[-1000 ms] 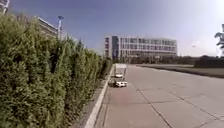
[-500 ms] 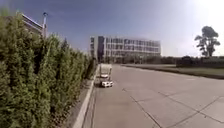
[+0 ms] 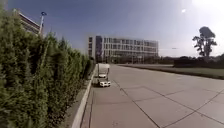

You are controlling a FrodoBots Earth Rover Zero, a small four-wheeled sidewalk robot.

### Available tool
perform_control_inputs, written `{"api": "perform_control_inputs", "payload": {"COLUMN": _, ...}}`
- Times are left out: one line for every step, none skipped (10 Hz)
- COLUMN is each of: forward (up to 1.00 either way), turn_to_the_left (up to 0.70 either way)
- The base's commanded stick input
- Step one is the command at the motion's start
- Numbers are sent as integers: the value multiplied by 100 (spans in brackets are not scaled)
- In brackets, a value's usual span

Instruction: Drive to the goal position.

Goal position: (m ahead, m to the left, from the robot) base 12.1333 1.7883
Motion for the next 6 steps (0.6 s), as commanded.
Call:
{"api": "perform_control_inputs", "payload": {"forward": 70, "turn_to_the_left": 0}}
{"api": "perform_control_inputs", "payload": {"forward": 70, "turn_to_the_left": 0}}
{"api": "perform_control_inputs", "payload": {"forward": 70, "turn_to_the_left": 0}}
{"api": "perform_control_inputs", "payload": {"forward": 54, "turn_to_the_left": 0}}
{"api": "perform_control_inputs", "payload": {"forward": 0, "turn_to_the_left": 0}}
{"api": "perform_control_inputs", "payload": {"forward": 0, "turn_to_the_left": 0}}
